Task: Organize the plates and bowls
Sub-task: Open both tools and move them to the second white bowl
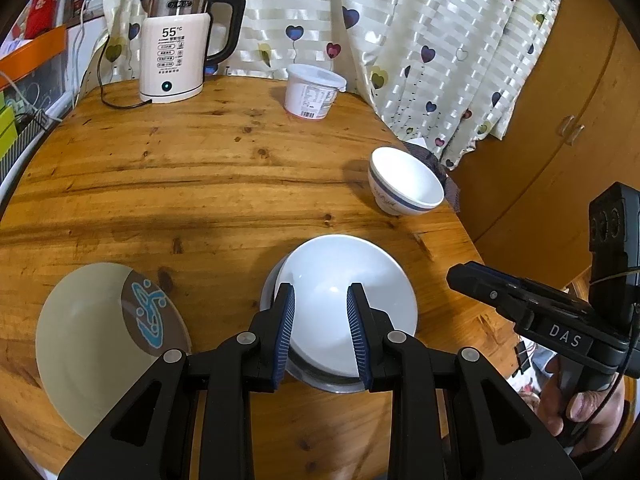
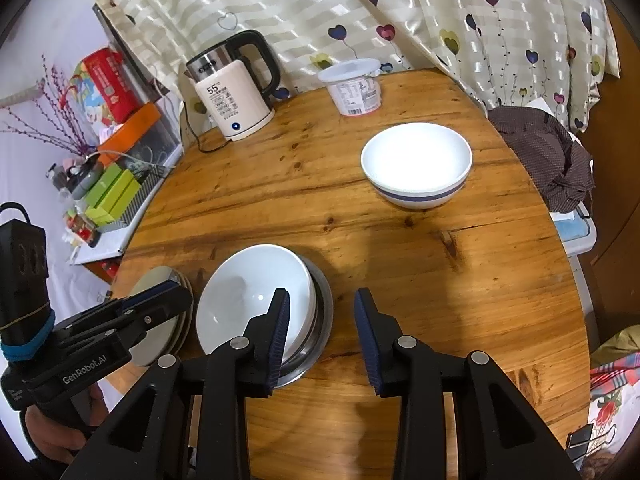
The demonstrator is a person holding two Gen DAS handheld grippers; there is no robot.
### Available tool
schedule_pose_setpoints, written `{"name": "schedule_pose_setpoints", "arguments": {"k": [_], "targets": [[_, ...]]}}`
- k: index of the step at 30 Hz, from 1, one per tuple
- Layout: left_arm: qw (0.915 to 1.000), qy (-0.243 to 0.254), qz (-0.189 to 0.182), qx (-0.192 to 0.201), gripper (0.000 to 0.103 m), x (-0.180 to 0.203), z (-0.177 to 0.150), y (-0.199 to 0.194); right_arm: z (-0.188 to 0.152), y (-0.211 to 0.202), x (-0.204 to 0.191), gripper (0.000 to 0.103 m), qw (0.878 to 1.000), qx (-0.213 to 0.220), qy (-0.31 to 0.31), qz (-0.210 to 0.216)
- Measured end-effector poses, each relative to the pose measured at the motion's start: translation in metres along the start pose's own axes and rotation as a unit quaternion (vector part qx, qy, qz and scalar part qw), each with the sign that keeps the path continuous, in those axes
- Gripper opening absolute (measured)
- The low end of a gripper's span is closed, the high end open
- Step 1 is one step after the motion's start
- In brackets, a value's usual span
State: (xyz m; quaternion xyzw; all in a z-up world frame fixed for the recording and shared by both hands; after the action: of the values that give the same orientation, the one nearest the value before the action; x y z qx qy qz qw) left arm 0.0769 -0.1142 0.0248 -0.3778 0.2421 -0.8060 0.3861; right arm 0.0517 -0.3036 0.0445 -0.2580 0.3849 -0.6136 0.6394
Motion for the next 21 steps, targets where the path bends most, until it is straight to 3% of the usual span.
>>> {"name": "schedule_pose_setpoints", "arguments": {"k": [21], "targets": [[0.9991,0.029,-0.021,-0.021,0.028,0.025,0.024,0.024,0.013,0.005,0.024,0.036,1.000,0.005,0.020,-0.021]]}}
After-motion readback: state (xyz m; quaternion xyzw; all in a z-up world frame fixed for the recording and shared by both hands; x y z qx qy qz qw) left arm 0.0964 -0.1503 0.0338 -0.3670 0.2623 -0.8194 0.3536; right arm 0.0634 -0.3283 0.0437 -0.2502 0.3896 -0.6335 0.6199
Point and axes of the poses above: each gripper's, at about its wrist camera, not at the fingertips, and y roughly the way its jaws point, x to its right, z to its top, the point moved 1 cm from there along y, roughly the way its jaws point, and after that the axes turned 10 degrees about -z, right-handed, at the moved point
